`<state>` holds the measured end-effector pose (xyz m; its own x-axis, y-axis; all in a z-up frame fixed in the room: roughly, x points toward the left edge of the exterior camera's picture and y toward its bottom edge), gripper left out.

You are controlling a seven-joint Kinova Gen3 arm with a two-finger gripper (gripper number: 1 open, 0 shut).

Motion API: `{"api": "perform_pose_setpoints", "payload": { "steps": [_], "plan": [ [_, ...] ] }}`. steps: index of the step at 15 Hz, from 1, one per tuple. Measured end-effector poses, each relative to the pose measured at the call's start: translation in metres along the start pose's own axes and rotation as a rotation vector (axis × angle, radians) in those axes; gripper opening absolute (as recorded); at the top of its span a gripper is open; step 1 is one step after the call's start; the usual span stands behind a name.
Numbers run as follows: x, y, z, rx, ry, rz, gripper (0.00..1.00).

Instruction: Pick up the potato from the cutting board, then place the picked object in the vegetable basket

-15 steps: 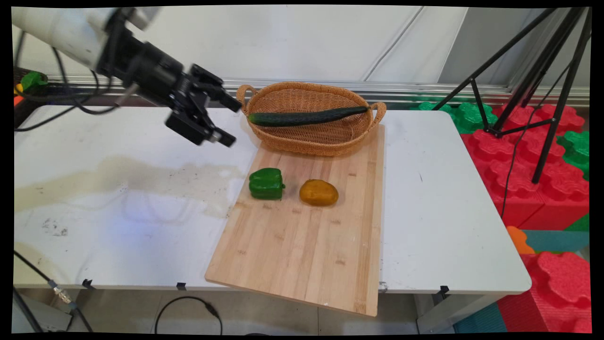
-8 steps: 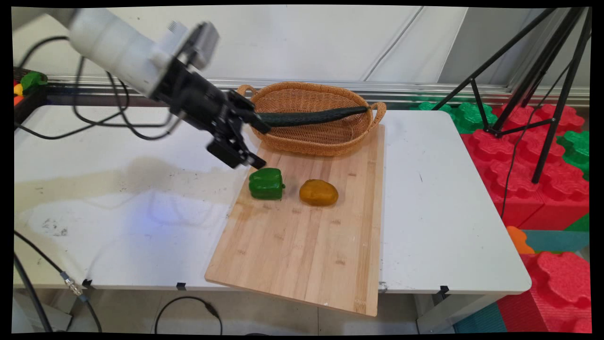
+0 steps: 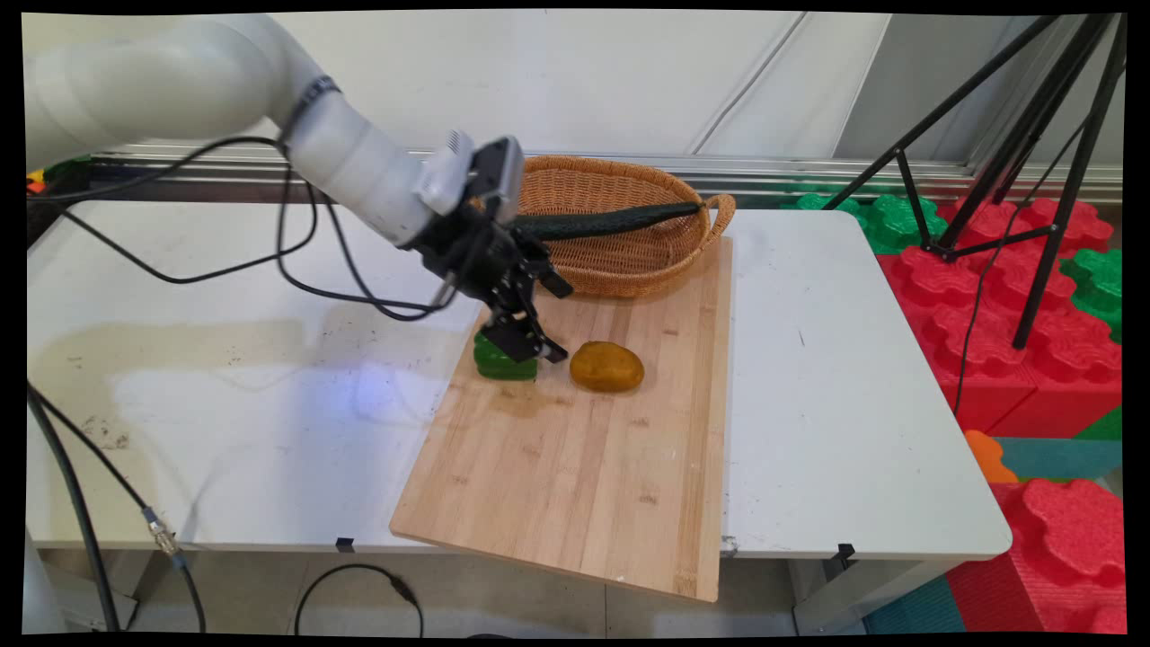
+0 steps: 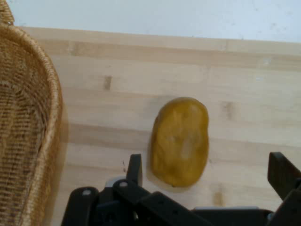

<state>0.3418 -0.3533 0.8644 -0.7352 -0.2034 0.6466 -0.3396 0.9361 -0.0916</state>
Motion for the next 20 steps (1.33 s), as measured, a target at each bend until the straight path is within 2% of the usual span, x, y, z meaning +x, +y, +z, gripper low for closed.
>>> {"api": "perform_pose_setpoints", "payload": {
  "steps": [3,7,16,17,20],
  "plan": [
    [0.003,-0.006,0.037,-0.001,-0.033,0.021,1.00],
    [0.004,-0.010,0.072,0.000,-0.067,0.039,1.00],
    [0.005,-0.011,0.111,0.005,-0.097,0.073,1.00],
    [0.006,-0.011,0.114,0.006,-0.098,0.077,0.00],
    [0.007,-0.011,0.118,0.007,-0.099,0.086,0.00]
  ]
}}
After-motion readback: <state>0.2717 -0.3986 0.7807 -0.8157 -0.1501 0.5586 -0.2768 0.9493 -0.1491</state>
